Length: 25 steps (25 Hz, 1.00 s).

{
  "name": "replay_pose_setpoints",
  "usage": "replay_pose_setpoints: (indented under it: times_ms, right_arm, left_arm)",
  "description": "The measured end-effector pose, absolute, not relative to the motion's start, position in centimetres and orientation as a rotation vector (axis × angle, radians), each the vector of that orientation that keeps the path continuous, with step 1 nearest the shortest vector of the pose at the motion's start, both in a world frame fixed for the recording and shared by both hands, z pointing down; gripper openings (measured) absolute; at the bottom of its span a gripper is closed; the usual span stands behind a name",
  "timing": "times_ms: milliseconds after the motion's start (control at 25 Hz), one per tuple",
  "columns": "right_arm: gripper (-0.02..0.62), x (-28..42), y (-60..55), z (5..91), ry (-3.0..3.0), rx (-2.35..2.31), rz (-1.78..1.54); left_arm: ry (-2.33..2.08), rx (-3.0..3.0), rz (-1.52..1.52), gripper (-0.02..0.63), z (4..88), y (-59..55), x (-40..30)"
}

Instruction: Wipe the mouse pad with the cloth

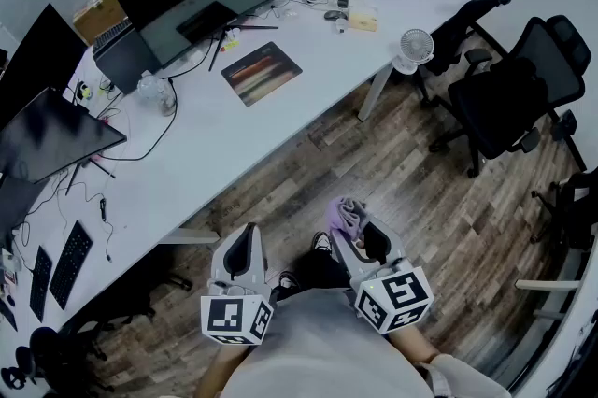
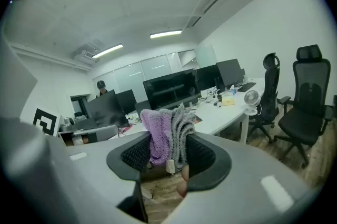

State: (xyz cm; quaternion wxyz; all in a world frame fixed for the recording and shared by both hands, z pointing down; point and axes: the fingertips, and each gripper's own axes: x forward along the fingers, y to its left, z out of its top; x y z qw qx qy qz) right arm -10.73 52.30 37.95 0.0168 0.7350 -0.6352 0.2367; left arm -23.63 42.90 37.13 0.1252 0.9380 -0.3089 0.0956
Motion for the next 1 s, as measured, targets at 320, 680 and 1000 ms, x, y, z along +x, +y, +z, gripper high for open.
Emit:
replay_pose_setpoints:
  times_ms: [320, 680, 1000]
  right_arm:
    - [0.184, -7.4, 48.9, 38.9, -2.048, 2.240, 0.780]
    - [0.193, -2.6, 47.1, 38.8, -2.194, 2.217, 0.864]
    - [0.195, 0.2, 46.1, 39.1, -2.272, 2.144, 0.875]
  left_arm:
    - [-0.933, 2.728, 0.303, 0.000, 38.0, 40.0, -20.2]
    - [-1.014, 2.717, 0.301, 0.000, 37.9, 38.6, -16.3]
    - [-1.073, 2.706, 0.285, 0.000, 37.4, 38.3, -13.4]
